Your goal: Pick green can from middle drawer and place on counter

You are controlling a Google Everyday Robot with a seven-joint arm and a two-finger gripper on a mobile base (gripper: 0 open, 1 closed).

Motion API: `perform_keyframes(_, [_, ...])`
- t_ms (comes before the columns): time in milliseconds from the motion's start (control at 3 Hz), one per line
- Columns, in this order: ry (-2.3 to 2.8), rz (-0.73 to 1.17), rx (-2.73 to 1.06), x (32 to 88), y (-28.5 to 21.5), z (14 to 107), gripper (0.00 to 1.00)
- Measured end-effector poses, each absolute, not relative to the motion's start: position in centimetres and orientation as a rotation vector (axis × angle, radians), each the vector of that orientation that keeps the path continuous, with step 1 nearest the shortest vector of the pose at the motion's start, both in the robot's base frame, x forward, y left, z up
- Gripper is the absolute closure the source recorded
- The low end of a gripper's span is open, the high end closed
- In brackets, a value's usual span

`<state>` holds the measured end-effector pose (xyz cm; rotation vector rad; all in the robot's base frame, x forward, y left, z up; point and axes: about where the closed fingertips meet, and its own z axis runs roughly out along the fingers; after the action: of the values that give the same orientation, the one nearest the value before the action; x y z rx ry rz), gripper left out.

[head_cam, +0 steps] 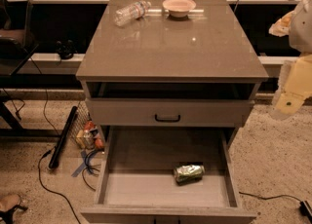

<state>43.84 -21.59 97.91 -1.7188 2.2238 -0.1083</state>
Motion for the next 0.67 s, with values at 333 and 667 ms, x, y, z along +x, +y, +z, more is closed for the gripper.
perform_keyframes(333, [2.224,-0.108,-1.719,43.8,-21.6,97.9,0.00])
perform_keyframes(667, [2.202,-0.038,-1.723,44.3,-21.3,95.0,0.00])
